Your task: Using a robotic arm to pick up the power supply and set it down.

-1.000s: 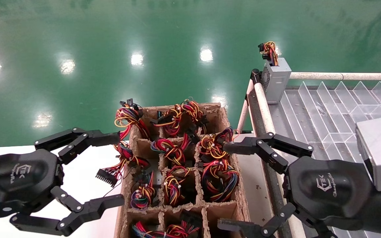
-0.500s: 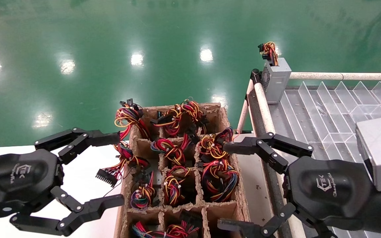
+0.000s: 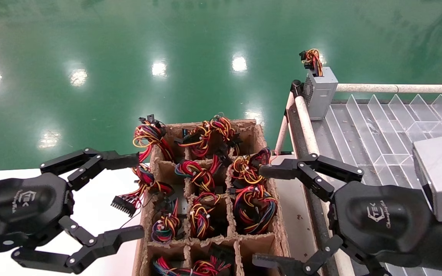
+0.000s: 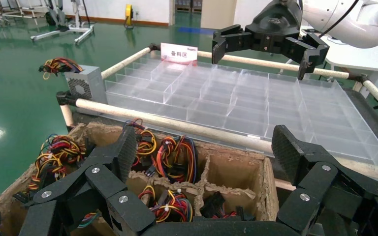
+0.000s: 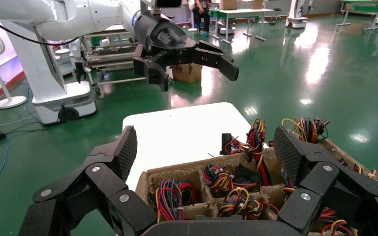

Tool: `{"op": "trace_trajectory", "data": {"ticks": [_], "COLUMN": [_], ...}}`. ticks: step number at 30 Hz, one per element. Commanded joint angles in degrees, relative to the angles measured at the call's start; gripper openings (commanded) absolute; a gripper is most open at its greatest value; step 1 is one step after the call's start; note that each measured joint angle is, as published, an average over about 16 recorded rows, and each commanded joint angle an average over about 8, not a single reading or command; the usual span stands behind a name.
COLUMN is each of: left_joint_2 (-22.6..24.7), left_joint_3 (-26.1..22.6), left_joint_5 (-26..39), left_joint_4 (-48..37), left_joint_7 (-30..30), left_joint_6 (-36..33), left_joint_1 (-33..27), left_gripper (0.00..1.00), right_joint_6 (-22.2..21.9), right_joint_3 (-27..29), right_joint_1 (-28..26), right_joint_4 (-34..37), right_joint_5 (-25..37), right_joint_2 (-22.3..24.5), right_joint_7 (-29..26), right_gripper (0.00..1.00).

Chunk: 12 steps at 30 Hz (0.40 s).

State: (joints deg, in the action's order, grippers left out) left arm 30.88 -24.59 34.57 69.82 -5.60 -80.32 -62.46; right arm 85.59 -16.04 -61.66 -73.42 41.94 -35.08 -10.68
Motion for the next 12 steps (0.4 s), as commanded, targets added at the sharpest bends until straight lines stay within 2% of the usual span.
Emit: {"op": "trace_trajectory", "data": {"ticks": [1,12], "left_joint_2": [0.0,0.0], "left_joint_3": [0.0,0.0], "left_joint_5": [0.0,0.0], "left_joint_4": [0.0,0.0], "left_joint_7": [0.0,0.0], "left_joint_6": [0.0,0.0], "left_joint_1": [0.0,0.0], "left_gripper": [1.0,1.0], "right_joint_6": [0.0,0.0], "right_joint_3": [0.0,0.0], "right_joint_1": [0.0,0.0], "right_joint_4": [0.0,0.0], "right_joint_5": [0.0,0.0], "right_joint_2": [0.0,0.0], "right_joint_7": [0.0,0.0], "right_gripper": [1.0,1.0]}}
